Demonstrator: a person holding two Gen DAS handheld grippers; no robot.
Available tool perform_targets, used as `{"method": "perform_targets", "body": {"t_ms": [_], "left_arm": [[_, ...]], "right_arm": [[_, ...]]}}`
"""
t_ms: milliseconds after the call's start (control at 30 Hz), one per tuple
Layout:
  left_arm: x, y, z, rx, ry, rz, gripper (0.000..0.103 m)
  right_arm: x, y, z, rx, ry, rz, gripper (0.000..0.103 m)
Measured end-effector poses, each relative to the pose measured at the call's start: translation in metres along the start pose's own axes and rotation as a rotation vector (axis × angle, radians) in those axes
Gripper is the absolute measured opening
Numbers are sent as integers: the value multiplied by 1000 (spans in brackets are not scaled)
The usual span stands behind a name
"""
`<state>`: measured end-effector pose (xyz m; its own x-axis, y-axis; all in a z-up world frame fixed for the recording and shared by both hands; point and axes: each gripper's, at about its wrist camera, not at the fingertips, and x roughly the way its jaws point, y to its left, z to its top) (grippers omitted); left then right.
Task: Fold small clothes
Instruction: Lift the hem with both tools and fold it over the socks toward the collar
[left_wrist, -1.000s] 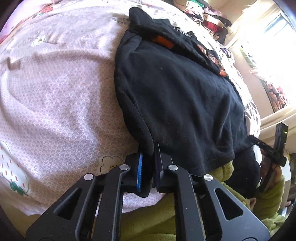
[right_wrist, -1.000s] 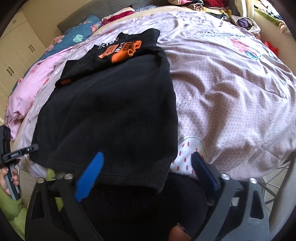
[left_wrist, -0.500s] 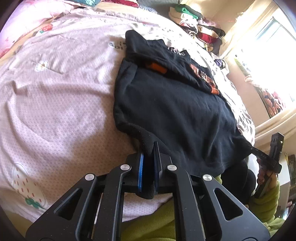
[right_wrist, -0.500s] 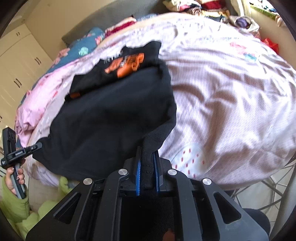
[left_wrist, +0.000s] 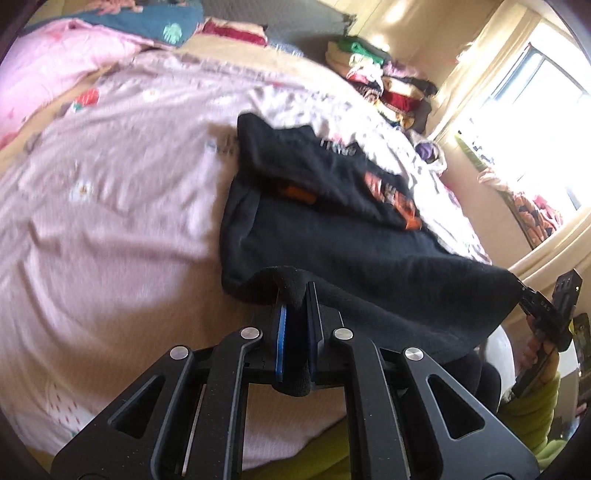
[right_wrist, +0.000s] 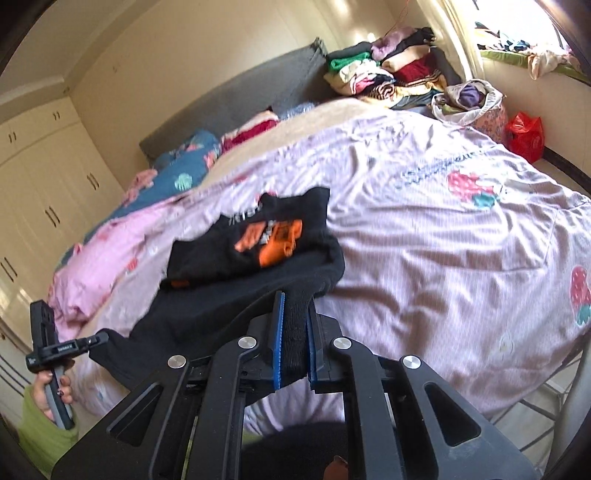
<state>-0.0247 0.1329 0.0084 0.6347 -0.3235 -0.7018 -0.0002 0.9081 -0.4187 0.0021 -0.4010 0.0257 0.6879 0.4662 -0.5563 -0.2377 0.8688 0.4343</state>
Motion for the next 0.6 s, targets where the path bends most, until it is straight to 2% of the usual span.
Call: {"method": "perform_targets", "body": {"t_ms": [133, 367, 600], "left_arm": [[-3, 1, 17, -13, -56, -10, 3], [-17, 5, 45, -15, -153, -7, 3], [-19, 10, 73, -45, -229, -38, 3]], "right_arm": [[-1, 9, 12, -21, -46, 0, 9], [10, 13, 26, -13, -52, -13, 9], [21, 24, 45, -41, -65, -40, 9]]}}
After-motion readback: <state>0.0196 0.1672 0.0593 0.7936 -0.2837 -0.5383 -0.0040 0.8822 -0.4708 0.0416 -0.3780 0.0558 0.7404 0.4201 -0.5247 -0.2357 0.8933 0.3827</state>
